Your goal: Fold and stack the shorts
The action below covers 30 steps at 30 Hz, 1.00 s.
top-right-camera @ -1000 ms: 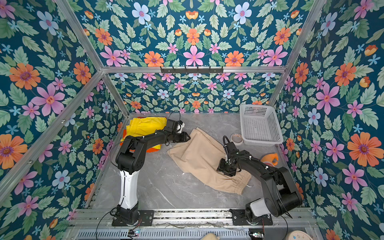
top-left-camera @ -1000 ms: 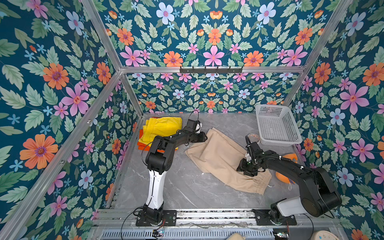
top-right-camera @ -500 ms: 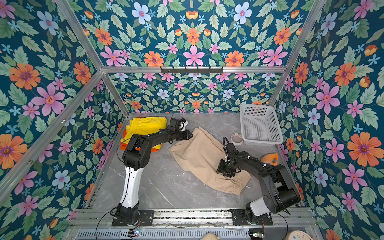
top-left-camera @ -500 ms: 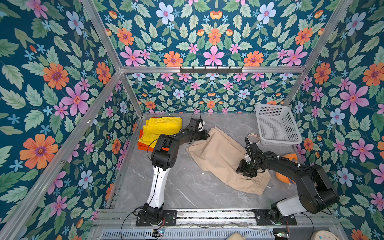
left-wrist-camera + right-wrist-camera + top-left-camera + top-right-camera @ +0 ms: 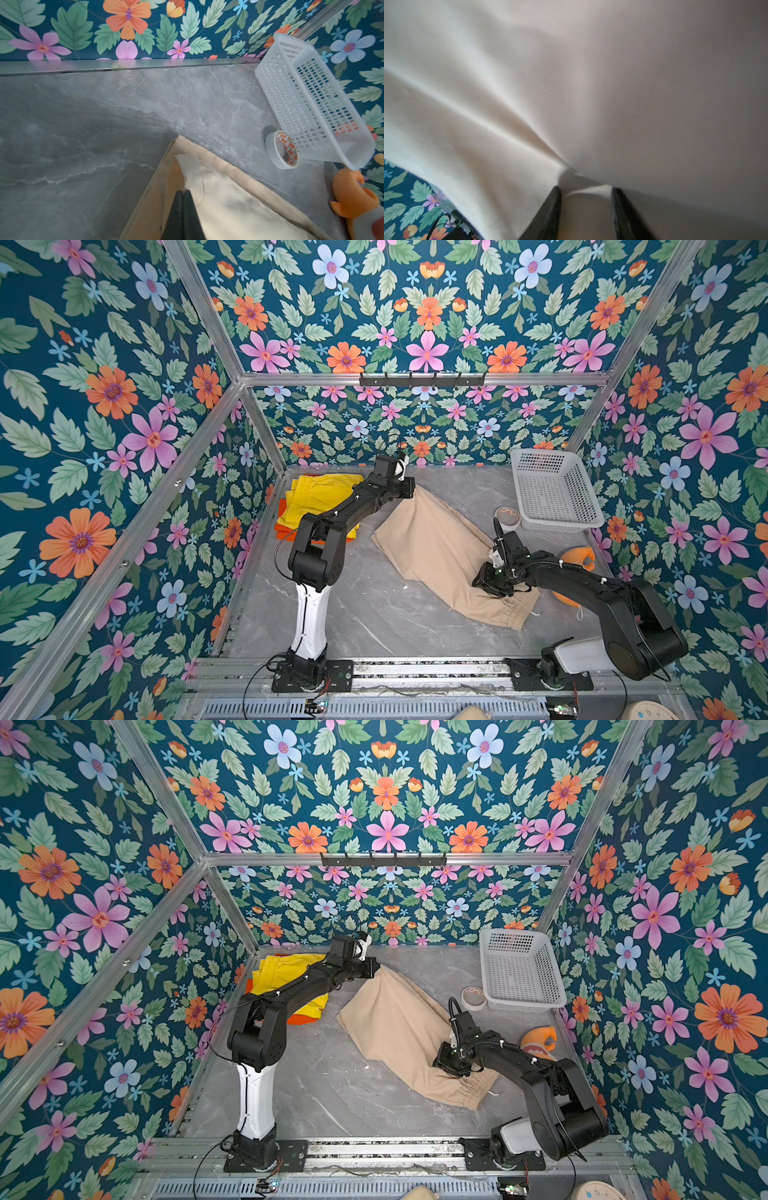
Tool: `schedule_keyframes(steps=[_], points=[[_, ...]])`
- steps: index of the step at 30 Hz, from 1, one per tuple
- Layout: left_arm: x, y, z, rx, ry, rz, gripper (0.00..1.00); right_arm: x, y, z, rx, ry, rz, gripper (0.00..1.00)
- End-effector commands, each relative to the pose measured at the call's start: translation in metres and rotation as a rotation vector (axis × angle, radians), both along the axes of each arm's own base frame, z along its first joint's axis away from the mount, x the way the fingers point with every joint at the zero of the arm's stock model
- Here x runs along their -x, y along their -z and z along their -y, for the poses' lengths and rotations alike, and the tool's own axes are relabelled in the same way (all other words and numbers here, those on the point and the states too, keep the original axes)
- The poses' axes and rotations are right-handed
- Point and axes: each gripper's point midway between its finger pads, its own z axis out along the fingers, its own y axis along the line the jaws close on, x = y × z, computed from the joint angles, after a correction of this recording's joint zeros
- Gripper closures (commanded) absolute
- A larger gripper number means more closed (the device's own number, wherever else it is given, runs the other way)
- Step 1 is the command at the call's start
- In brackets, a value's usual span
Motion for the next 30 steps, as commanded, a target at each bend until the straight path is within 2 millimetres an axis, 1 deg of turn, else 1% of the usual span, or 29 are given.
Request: schedule_keyframes(steps=[1, 3, 6, 8, 10, 11, 13, 15, 16, 18, 20, 21, 23, 26, 28, 30], points=[[-0.014, 0.022, -0.009, -0.101, -0.013, -0.001, 1.0, 0.037, 0.014, 0.019, 0.087, 0.003, -0.139, 0.58], [-0.023, 0.037, -0.004, -0.122, -0.004, -0.035, 0.98, 0.032, 0.01, 0.017, 0.079, 0.012, -0.119, 0.58], [-0.035, 0.05, 0.0, -0.131, -0.007, -0.045, 0.95, 0.02, 0.001, 0.013, 0.06, 0.029, -0.08, 0.57], [-0.04, 0.053, -0.004, -0.157, -0.025, -0.048, 0.82, 0.012, -0.006, 0.01, 0.05, 0.034, -0.06, 0.55], [-0.041, 0.048, -0.008, -0.184, -0.035, -0.052, 0.61, 0.003, -0.021, 0.006, 0.03, 0.037, -0.023, 0.52], [-0.039, 0.043, -0.01, -0.194, -0.038, -0.049, 0.57, 0.0, -0.029, 0.005, 0.025, 0.038, -0.003, 0.5], [-0.032, 0.027, -0.018, -0.216, -0.053, -0.042, 0.52, -0.008, -0.056, 0.004, 0.014, 0.045, 0.054, 0.47], [-0.02, 0.005, -0.024, -0.219, -0.056, -0.021, 0.5, -0.012, -0.081, 0.008, 0.016, 0.064, 0.116, 0.45], [-0.011, -0.006, -0.024, -0.206, -0.046, -0.009, 0.51, -0.014, -0.094, 0.011, 0.013, 0.077, 0.151, 0.45], [0.01, -0.026, -0.014, -0.157, 0.002, 0.017, 0.52, -0.012, -0.108, 0.019, -0.001, 0.112, 0.179, 0.45], [0.032, -0.032, 0.0, -0.114, 0.061, 0.015, 0.53, -0.006, -0.112, 0.029, -0.021, 0.157, 0.174, 0.45], [0.044, -0.031, 0.01, -0.082, 0.094, 0.002, 0.54, -0.002, -0.111, 0.033, -0.026, 0.175, 0.171, 0.45], [0.062, -0.019, 0.025, -0.041, 0.148, -0.035, 0.55, 0.005, -0.105, 0.04, -0.019, 0.195, 0.157, 0.45], [0.082, 0.019, 0.037, -0.04, 0.188, -0.118, 0.57, 0.016, -0.09, 0.039, -0.028, 0.199, 0.109, 0.46], [0.09, 0.047, 0.032, -0.046, 0.173, -0.189, 0.57, 0.022, -0.076, 0.038, -0.031, 0.202, 0.068, 0.46], [0.098, 0.068, 0.025, -0.065, 0.155, -0.222, 0.57, 0.026, -0.063, 0.041, -0.015, 0.211, 0.037, 0.46]])
